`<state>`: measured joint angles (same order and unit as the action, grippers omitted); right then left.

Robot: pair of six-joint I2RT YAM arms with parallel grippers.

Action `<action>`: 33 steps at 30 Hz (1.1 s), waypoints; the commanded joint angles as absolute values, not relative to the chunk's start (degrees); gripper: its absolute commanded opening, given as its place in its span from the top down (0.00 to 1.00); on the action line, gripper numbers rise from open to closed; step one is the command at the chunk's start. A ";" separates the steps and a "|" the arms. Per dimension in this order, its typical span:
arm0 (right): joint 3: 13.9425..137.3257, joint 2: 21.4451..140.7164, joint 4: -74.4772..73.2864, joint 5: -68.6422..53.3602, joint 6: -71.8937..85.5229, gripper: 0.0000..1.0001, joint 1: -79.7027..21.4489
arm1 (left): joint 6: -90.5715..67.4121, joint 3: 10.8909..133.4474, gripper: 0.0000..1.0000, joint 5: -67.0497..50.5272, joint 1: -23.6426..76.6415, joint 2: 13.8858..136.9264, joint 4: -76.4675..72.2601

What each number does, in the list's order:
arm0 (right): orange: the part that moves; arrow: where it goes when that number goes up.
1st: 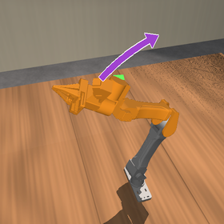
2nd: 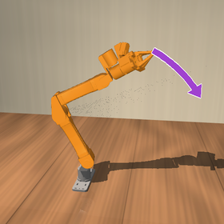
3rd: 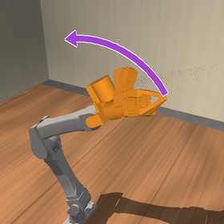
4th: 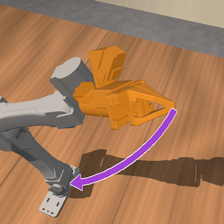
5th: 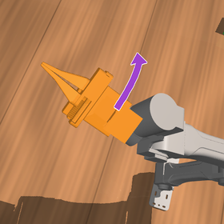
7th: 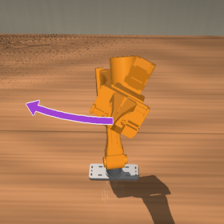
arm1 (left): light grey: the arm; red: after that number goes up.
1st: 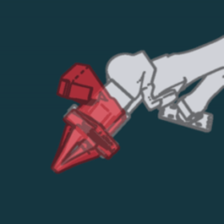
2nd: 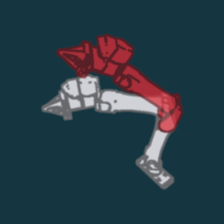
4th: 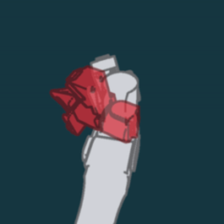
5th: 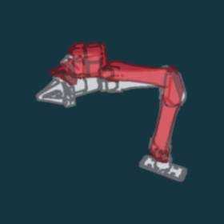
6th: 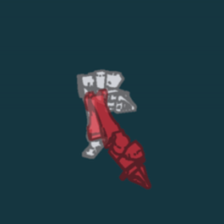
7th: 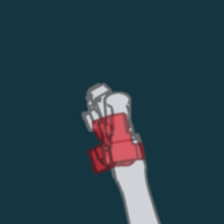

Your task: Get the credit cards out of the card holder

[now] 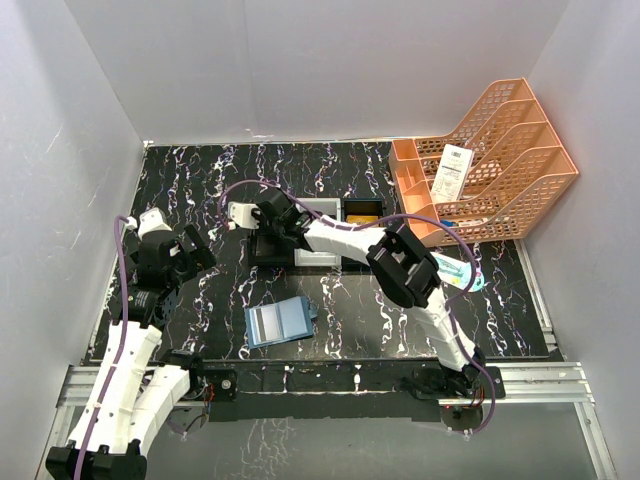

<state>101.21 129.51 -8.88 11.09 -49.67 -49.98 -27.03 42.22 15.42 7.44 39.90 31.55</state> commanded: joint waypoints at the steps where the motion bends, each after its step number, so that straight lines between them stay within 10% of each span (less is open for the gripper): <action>1: 103.53 131.61 -5.19 14.97 -50.71 1.00 -49.78 | -26.68 42.71 0.01 16.20 7.21 38.71 31.69; 33: 104.51 124.02 -8.29 6.10 -37.70 0.44 -49.66 | -26.98 42.89 0.01 16.28 7.21 39.11 32.05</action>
